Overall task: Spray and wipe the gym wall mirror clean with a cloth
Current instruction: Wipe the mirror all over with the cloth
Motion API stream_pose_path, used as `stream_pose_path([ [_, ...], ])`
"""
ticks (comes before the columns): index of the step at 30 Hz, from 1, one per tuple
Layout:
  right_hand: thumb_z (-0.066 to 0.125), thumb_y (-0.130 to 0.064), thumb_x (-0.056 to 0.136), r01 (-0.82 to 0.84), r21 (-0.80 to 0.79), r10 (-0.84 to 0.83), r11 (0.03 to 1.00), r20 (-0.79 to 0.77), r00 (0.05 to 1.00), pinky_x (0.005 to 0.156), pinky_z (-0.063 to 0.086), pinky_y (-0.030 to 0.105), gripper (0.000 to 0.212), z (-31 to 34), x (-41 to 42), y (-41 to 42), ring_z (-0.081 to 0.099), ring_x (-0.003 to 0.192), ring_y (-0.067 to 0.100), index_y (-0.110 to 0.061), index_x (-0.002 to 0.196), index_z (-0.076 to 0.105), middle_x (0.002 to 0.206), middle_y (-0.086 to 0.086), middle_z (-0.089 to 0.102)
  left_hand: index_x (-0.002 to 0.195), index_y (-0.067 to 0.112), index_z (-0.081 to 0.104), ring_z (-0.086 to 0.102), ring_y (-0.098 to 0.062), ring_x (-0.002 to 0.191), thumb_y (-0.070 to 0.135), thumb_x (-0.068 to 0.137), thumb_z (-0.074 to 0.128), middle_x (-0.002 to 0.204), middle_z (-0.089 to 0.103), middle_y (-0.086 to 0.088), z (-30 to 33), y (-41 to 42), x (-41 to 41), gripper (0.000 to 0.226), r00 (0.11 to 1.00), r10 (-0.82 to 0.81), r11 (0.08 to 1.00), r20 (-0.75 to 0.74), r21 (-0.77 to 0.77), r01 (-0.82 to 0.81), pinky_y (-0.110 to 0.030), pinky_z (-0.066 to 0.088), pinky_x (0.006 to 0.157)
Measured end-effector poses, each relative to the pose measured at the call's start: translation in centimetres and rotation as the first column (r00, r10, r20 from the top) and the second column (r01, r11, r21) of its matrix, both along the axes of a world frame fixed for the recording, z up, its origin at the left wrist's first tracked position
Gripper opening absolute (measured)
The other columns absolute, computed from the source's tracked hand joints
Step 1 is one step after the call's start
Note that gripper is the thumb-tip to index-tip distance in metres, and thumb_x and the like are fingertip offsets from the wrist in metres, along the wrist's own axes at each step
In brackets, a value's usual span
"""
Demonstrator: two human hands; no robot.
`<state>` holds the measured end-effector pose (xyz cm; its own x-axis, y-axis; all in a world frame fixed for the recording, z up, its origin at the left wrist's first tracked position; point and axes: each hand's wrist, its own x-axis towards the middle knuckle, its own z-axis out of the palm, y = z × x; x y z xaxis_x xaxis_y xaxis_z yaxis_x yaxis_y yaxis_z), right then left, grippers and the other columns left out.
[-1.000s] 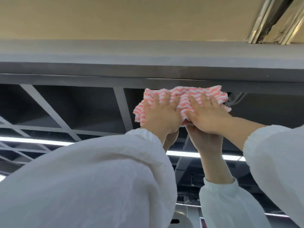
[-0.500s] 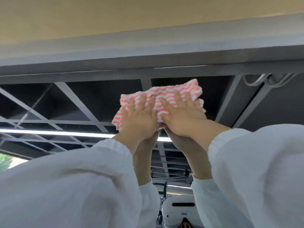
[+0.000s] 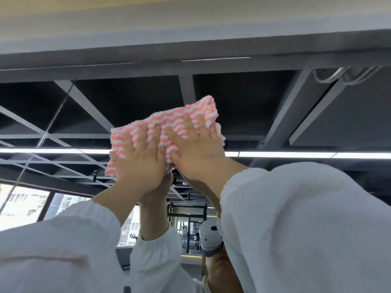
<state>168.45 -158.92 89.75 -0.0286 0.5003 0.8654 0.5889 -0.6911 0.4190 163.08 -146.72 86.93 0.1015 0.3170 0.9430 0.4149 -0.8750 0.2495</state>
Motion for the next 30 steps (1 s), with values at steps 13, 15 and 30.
stream_pose_path([
  [13,0.019,-0.052,0.1,0.02,-0.089,-0.019,0.996,0.022,1.0,0.114,-0.01,0.049,0.056,-1.5,0.8,-2.3,-0.017,0.144,0.032,-0.041,0.149,-0.006,0.158,0.004,-0.02,0.149,0.035,-0.008,-0.012,-0.03,0.144,0.049,0.097,0.017,0.158,-0.012,0.001,-2.9,-1.1,0.3,0.06,0.999,-0.036,0.999,0.018,-0.015,0.036,-0.053,0.001,0.114],
  [15,0.019,-0.051,0.1,0.016,-0.09,-0.014,0.996,0.018,1.0,0.114,-0.011,0.048,0.055,-1.7,1.2,-2.9,-0.016,0.144,0.032,-0.041,0.149,-0.005,0.158,0.004,-0.02,0.149,0.036,-0.01,-0.013,-0.03,0.144,0.049,0.097,0.017,0.158,-0.015,0.001,-3.0,-2.1,0.7,0.06,0.999,-0.051,0.998,0.008,-0.032,0.051,-0.053,-0.001,0.114],
  [30,0.013,-0.049,0.101,0.068,-0.043,-0.07,0.997,-0.048,0.996,0.114,-0.014,0.047,0.055,-1.4,5.9,-12.9,-0.022,0.143,0.029,-0.04,0.148,-0.013,0.156,0.002,-0.025,0.147,0.032,-0.019,-0.022,-0.031,0.142,0.05,0.097,0.01,0.155,-0.027,0.0,-1.5,-12.7,5.5,0.06,0.993,-0.068,0.998,-0.096,0.001,0.068,-0.051,-0.005,0.114],
])
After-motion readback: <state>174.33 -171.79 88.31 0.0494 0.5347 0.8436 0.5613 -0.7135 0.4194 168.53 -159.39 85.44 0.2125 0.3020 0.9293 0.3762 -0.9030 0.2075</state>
